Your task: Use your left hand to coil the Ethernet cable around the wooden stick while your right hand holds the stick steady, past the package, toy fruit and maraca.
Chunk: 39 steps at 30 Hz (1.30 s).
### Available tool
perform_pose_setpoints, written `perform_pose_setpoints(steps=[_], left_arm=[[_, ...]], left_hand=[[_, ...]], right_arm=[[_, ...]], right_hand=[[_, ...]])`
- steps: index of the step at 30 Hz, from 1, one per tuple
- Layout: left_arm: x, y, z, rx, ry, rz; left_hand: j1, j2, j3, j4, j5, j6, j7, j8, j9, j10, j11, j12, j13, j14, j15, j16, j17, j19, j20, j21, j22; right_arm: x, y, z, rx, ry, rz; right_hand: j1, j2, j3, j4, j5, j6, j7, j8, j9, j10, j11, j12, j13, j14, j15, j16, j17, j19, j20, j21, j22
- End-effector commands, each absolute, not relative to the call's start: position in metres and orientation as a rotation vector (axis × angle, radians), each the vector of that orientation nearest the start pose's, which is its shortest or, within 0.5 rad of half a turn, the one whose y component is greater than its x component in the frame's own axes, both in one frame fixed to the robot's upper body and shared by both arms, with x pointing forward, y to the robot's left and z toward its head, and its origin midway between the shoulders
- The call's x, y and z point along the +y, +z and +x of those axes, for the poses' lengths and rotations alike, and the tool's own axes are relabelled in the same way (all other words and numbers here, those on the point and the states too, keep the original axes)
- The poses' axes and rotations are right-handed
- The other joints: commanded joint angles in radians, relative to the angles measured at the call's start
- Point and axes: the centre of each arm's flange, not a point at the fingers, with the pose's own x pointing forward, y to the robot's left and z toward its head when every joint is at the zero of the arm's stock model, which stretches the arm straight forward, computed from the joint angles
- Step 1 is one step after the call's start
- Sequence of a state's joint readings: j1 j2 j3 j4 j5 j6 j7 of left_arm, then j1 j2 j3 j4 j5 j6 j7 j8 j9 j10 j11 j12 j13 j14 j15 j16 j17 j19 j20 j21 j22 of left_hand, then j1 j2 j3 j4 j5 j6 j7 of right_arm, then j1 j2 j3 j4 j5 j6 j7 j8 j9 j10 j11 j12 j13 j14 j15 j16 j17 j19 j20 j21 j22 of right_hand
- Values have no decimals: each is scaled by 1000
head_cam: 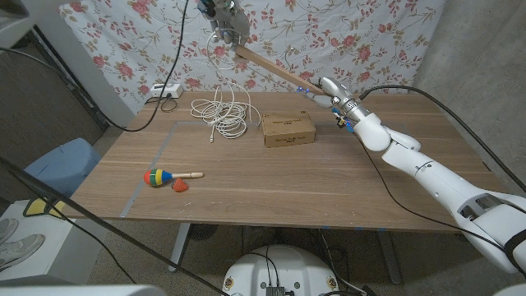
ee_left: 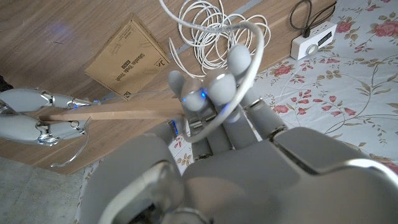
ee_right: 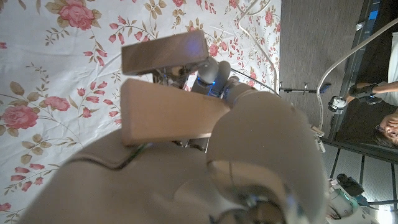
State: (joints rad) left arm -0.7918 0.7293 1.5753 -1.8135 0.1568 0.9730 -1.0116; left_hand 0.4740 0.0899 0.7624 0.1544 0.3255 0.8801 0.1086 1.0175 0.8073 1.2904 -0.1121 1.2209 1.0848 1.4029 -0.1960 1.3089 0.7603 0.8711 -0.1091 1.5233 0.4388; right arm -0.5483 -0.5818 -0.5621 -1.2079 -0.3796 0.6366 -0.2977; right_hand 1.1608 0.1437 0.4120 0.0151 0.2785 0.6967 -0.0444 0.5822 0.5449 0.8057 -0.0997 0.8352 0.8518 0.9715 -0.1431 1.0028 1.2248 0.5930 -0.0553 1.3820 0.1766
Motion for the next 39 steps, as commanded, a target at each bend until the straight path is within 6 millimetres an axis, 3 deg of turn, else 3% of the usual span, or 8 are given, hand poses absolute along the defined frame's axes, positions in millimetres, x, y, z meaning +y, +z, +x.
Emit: perform_pose_setpoints(steps=[1,10,20,29,39], left_arm=[[121,354,487,-29,-181,1676],[80,352,502,-144,-158,1700],[51,348,504,-186,-203,1724],[49,338,502,-192,-216,1706],[55,331,474,-274,-128,1684]], left_hand=[[-5,9,15,-2,0,-44,48,8,-3,9,-1,-7,-8,3,-2,1,3,2,-11,11,-6],[-8,17,21,-3,-15,-42,47,13,-12,14,-1,-10,-3,3,-1,-3,-1,2,-16,22,-11],[-12,19,25,-3,-25,-41,45,18,-17,17,-4,-12,0,9,-2,4,5,4,-15,27,-10],[-18,19,29,-3,-34,-49,48,29,-9,19,-1,-15,4,4,-2,4,6,3,-17,28,-12],[-21,21,33,-4,-40,-51,44,33,-13,21,-3,-16,6,8,-2,2,1,6,-20,27,-17]], right_arm=[[-201,98,609,-1237,121,-961],[-176,104,607,-1257,209,-976],[-175,107,611,-1237,203,-971],[-182,116,625,-1191,139,-982],[-196,127,642,-1140,58,-984]], right_hand=[[5,14,4,-5,8,8,2,3,1,11,4,2,-4,3,-74,9,1,4,-109,2,3],[8,14,3,-8,7,12,5,3,0,16,11,3,-7,4,-74,11,1,3,-108,3,3],[11,13,2,-12,7,18,7,3,-1,19,13,3,-9,4,-74,12,2,3,-107,5,4],[12,14,2,-14,6,18,7,1,-3,19,10,2,-10,5,-73,14,2,4,-106,6,4],[13,15,1,-16,5,19,9,-1,-5,22,10,1,-14,9,-74,19,3,9,-105,9,4]])
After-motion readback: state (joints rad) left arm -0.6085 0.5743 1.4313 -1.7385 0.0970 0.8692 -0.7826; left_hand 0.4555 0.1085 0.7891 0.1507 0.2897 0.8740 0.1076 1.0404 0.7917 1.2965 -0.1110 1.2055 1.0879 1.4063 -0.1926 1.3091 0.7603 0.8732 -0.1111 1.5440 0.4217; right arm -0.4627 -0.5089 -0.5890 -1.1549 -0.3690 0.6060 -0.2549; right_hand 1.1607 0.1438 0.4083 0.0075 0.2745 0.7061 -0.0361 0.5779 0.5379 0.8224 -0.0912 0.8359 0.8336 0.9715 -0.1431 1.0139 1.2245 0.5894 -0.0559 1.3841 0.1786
